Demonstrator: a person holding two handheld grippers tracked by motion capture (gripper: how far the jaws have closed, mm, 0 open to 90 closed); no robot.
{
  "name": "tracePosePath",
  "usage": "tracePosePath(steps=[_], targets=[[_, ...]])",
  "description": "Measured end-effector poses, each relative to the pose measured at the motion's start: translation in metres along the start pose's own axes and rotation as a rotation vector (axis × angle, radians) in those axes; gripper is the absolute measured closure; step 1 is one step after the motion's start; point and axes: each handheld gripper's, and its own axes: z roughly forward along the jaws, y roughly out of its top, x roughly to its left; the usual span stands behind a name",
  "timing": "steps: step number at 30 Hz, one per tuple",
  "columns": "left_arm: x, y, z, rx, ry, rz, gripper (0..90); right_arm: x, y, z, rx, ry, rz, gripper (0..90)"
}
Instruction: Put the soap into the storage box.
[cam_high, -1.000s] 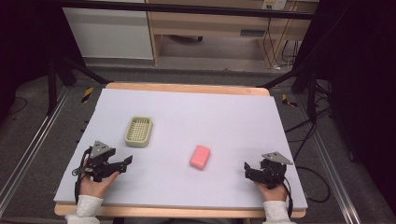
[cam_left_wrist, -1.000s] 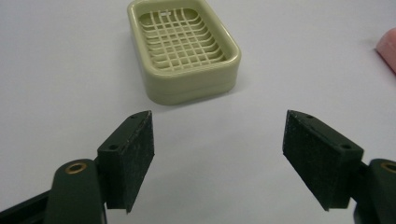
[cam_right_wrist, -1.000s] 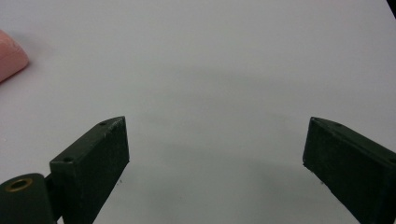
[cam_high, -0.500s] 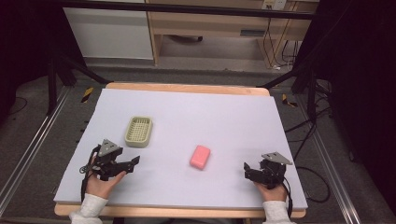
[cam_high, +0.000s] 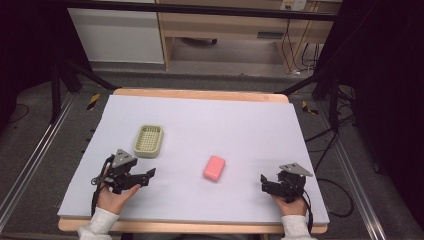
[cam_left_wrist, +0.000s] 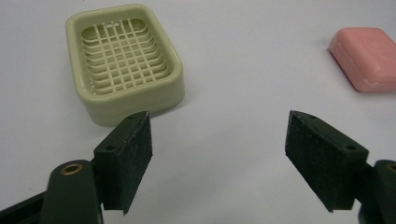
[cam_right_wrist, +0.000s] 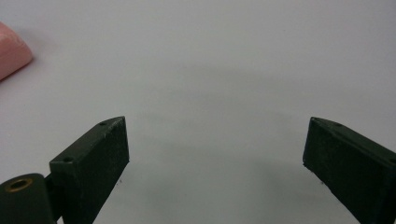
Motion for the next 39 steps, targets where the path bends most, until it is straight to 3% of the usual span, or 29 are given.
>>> tracePosePath(steps=[23,39], targets=[[-0.025,0.023,0.009,-0.014,-0.033,0.050,22.6,0.001,0.000,0.000,0.005,-0.006,0.000,7.5],[-0.034,0.036,0.016,-0.011,-0.053,0.066,22.5,0.002,-0.001,0.003,0.012,-0.011,-0.017,7.8]])
